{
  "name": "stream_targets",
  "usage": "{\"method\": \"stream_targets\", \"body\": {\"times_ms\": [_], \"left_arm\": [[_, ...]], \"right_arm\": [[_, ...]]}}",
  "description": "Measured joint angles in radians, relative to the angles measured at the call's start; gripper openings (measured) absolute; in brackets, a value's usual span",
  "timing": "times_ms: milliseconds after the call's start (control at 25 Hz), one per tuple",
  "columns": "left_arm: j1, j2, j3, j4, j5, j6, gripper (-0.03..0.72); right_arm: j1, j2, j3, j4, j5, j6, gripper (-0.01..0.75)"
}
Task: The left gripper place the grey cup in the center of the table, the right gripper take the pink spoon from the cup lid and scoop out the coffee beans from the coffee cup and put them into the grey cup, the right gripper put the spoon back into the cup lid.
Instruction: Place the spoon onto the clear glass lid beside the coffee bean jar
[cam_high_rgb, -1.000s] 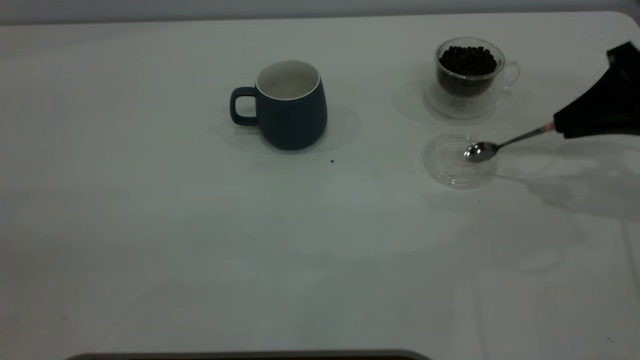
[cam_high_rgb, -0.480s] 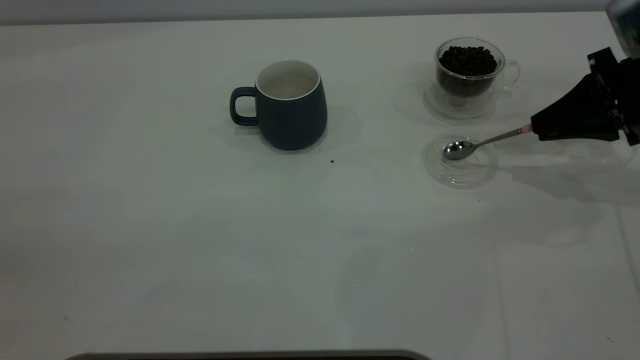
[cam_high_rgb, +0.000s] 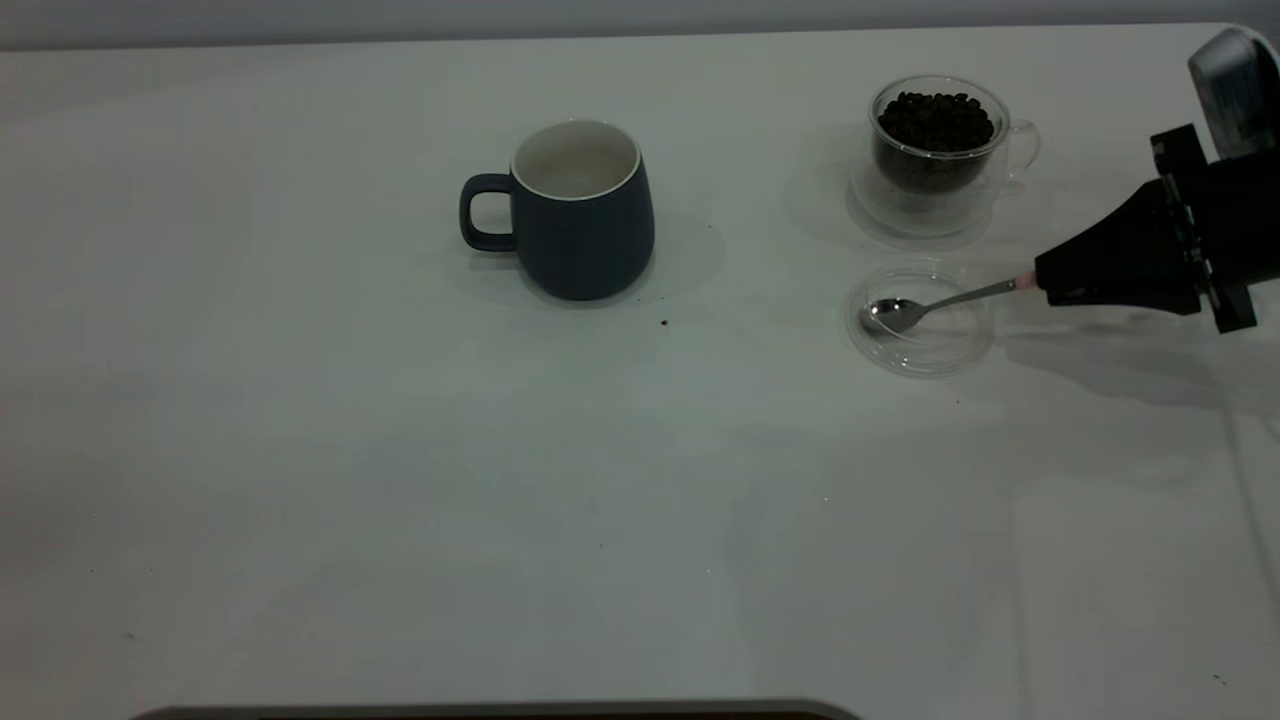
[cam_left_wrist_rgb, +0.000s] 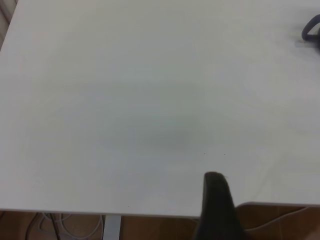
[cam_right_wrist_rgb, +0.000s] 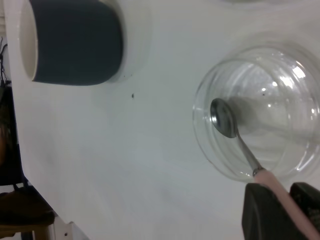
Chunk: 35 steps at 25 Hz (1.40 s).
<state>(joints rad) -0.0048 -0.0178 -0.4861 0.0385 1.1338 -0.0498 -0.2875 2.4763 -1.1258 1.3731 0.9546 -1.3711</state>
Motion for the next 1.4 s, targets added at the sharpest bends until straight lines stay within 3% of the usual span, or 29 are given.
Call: {"method": "stream_targets", "body": {"times_ms": [360, 640, 880, 1160, 1400], "left_arm": [[0.0, 0.0, 0.0, 0.0, 0.0, 0.0, 0.567], [0.0, 0.0, 0.0, 0.0, 0.0, 0.0, 0.567], [0.0, 0.0, 0.0, 0.0, 0.0, 0.0, 0.567], [0.0, 0.0, 0.0, 0.0, 0.0, 0.0, 0.567], [0.0, 0.0, 0.0, 0.0, 0.0, 0.0, 0.567]], "right_arm": [[0.0, 0.005, -0.004, 0.007, -0.016, -0.02, 0.134], [0.0, 0.006, -0.004, 0.006, -0.027, -0.081, 0.325], [0.016, 0.006, -0.004, 0.029, -0.043, -0.096, 0.418], [0.072, 0.006, -0.004, 0.078, -0.157, -0.178, 0.553], [0.11, 0.006, -0.004, 0.159, -0.206, -0.276, 0.585]]}}
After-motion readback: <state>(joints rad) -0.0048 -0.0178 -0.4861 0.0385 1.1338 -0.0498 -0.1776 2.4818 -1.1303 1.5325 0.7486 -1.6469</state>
